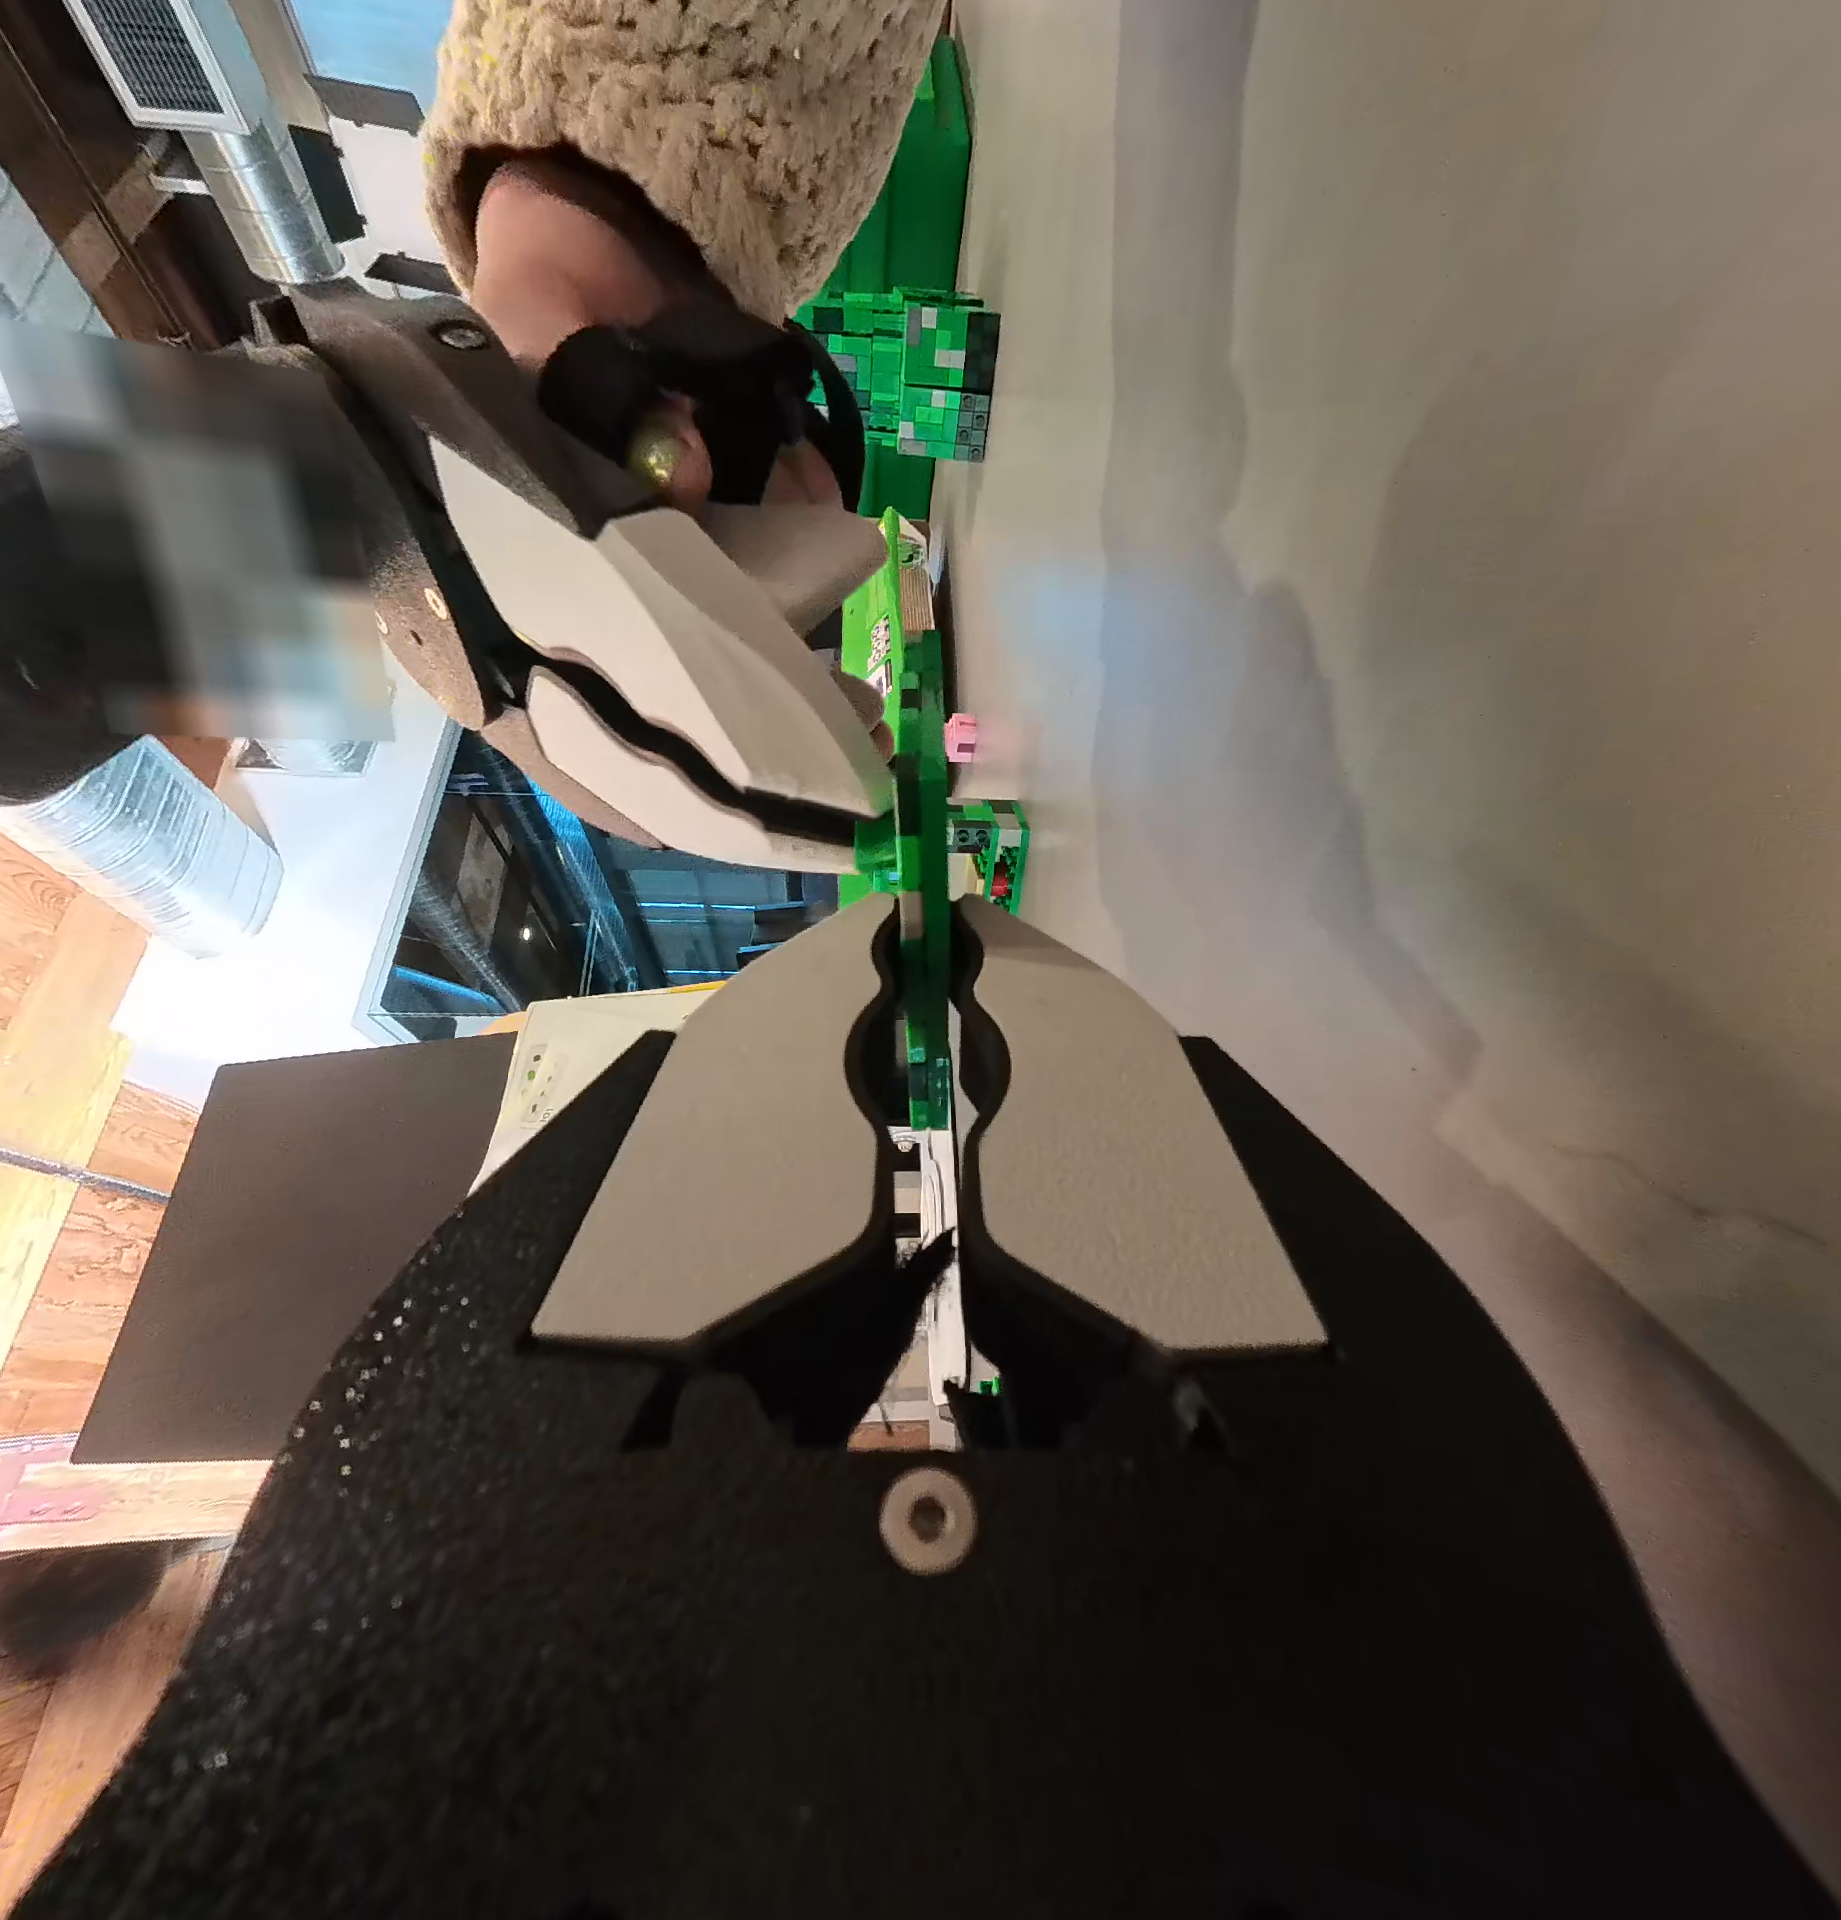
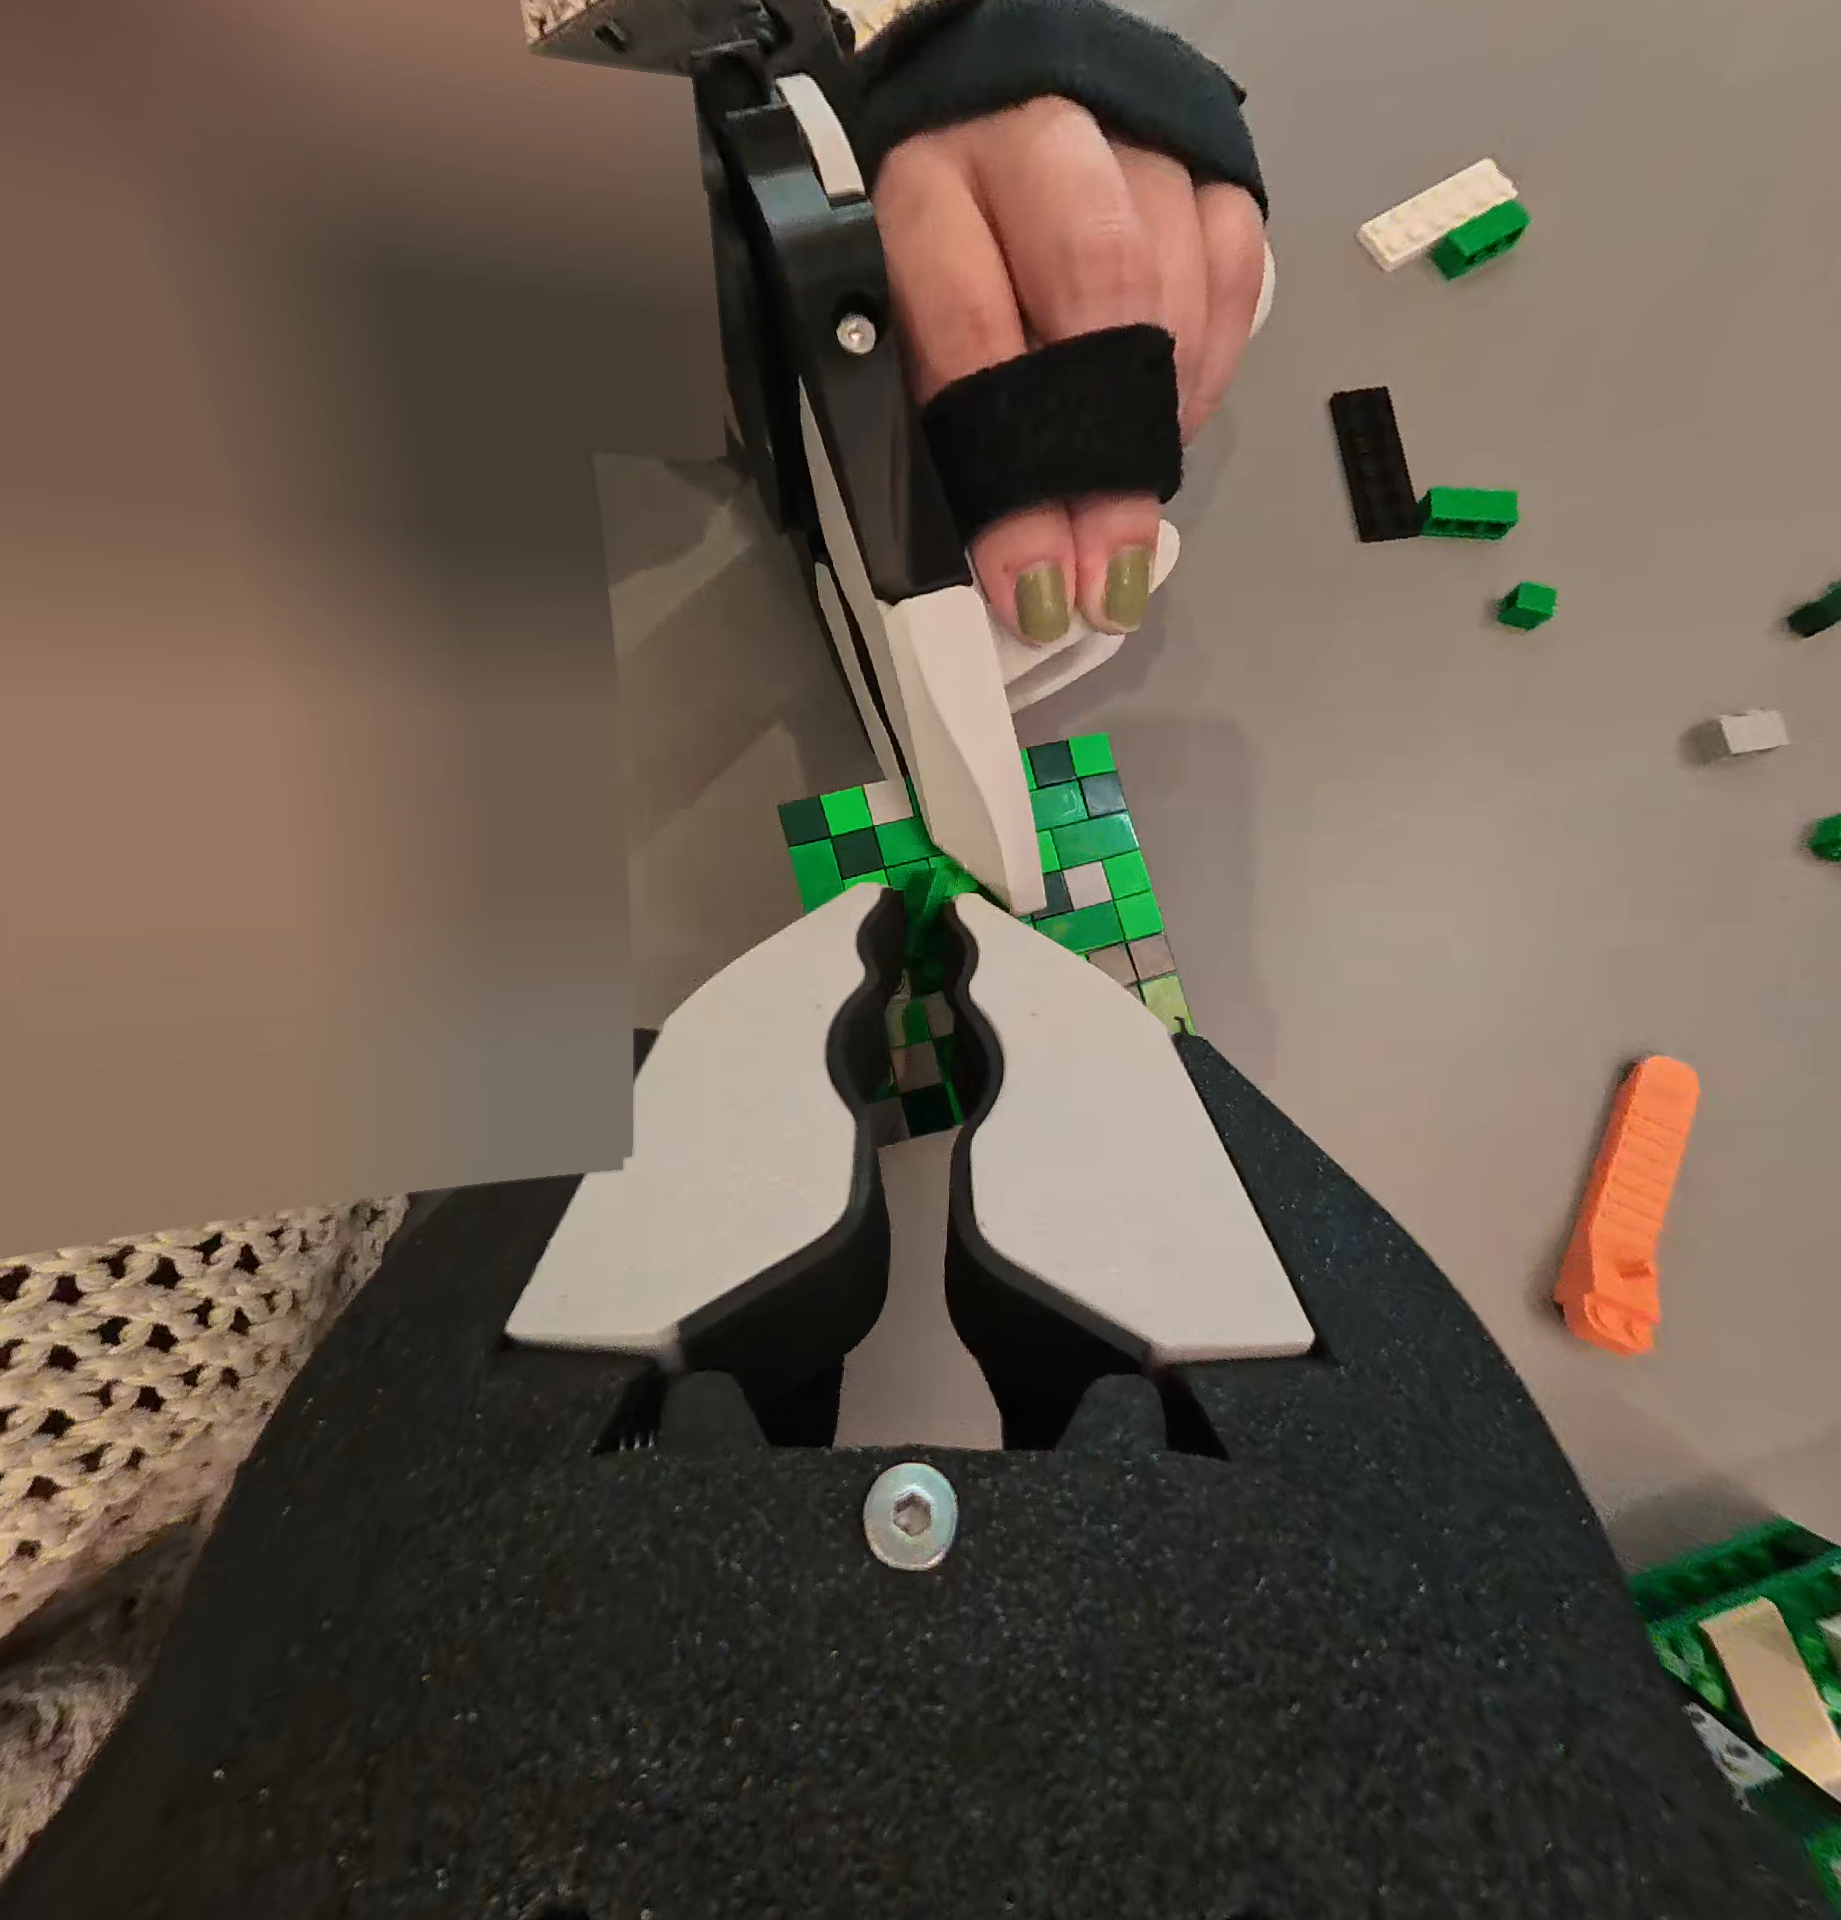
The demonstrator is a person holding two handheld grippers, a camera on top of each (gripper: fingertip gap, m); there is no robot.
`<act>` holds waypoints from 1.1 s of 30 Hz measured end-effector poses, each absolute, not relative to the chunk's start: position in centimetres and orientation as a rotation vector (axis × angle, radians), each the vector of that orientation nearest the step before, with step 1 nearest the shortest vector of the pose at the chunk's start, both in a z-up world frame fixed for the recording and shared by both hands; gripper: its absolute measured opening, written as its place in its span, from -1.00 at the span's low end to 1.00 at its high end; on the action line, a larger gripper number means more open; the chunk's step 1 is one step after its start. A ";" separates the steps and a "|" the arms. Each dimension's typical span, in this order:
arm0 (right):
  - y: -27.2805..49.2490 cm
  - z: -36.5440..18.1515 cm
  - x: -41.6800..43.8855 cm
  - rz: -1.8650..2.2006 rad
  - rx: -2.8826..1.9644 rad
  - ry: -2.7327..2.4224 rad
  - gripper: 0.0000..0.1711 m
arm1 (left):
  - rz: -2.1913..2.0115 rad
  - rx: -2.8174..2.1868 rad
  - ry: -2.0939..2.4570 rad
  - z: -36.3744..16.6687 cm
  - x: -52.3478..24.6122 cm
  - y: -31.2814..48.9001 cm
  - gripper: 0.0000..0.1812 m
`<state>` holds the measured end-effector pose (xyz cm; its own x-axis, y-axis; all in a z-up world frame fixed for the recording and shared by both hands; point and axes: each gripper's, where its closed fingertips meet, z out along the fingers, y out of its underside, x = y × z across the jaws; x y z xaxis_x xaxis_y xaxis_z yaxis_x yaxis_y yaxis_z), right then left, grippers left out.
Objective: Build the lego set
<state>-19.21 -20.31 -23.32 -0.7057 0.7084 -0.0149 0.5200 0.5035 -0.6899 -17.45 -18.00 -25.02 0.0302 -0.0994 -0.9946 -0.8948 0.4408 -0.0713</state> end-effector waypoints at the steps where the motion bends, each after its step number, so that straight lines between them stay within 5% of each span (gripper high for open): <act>1: -20.4 -23.4 -19.2 0.997 -1.031 -2.484 -0.94 | 0.781 -0.948 1.420 -25.0 -17.4 -18.0 -0.94; 13: -20.7 -23.3 -17.6 0.992 -0.896 -2.667 -0.97 | 0.780 -0.921 1.424 -24.9 -17.1 -18.3 -0.94; 20: -20.2 -23.4 -17.8 0.872 -0.832 -2.662 -0.83 | 0.779 -0.928 1.429 -25.0 -17.2 -18.1 -0.94; 28: -20.5 -23.1 -17.8 0.885 -0.776 -2.620 -0.99 | 0.775 -0.930 1.431 -25.1 -17.1 -18.1 -0.94; 33: -20.5 -23.4 -17.5 0.859 -0.734 -2.657 -0.84 | 0.775 -0.932 1.432 -25.1 -17.2 -18.1 -0.94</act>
